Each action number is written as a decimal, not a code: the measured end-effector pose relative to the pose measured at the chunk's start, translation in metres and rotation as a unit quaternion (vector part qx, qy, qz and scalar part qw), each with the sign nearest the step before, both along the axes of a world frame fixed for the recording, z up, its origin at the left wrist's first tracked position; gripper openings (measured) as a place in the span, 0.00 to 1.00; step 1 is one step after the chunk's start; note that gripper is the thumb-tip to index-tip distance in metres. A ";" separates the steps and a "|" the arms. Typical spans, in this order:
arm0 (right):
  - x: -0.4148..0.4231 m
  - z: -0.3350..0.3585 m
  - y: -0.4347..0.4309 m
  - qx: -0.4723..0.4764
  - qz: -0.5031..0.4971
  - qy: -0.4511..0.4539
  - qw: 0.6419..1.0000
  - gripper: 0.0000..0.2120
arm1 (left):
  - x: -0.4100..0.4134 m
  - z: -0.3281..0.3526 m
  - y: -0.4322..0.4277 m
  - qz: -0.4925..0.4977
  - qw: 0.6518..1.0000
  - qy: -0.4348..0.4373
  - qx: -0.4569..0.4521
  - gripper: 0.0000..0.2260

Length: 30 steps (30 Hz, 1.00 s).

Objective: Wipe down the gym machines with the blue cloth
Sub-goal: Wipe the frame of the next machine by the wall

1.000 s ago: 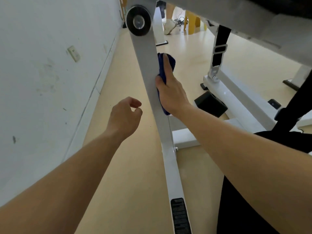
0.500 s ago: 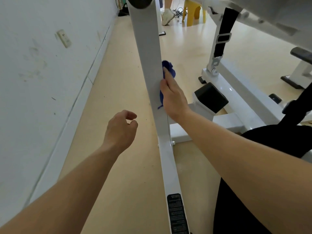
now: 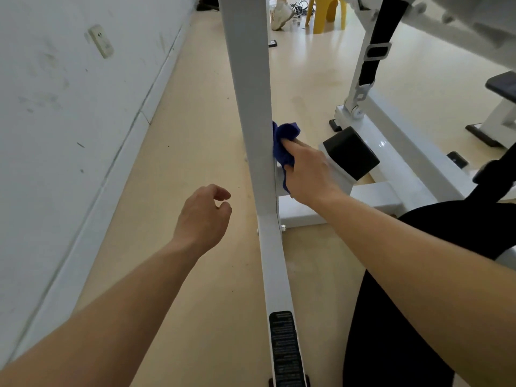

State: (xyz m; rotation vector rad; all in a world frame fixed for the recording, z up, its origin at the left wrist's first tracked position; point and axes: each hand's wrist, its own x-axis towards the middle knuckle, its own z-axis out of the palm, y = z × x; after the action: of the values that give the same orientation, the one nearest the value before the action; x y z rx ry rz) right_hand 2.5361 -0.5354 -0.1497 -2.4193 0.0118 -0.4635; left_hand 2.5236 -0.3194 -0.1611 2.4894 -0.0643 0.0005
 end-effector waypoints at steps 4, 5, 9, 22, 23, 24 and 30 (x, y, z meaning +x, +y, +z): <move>0.003 0.005 0.013 0.040 -0.010 0.013 0.999 0.22 | 0.001 -0.003 0.005 -0.002 1.000 -0.003 0.006 0.09; 0.004 0.003 0.017 0.074 0.008 0.042 0.996 0.23 | 0.001 -0.003 0.006 -0.004 1.000 -0.004 0.007 0.09; -0.002 -0.011 0.019 0.168 0.016 0.091 0.981 0.24 | 0.000 -0.005 0.007 -0.014 1.000 -0.006 0.009 0.10; -0.024 -0.023 0.025 0.222 0.019 0.099 0.970 0.28 | -0.008 -0.006 -0.011 -0.042 0.999 -0.005 0.012 0.11; -0.028 -0.025 0.019 0.204 0.038 0.102 0.973 0.26 | -0.009 -0.006 -0.013 -0.044 0.999 -0.004 0.014 0.11; -0.032 -0.025 0.010 0.184 0.056 0.110 0.975 0.24 | -0.010 -0.006 -0.015 -0.047 0.999 -0.001 0.017 0.11; -0.054 -0.030 -0.034 0.053 -0.023 0.030 0.998 0.24 | -0.022 -0.007 -0.020 -0.095 0.994 -0.002 0.057 0.12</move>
State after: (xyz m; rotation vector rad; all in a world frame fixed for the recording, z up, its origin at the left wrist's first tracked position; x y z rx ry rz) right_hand 2.4816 -0.5698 -0.1798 -2.3310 0.1157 -0.4001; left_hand 2.5013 -0.3391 -0.1684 2.5874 -0.3100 -0.0788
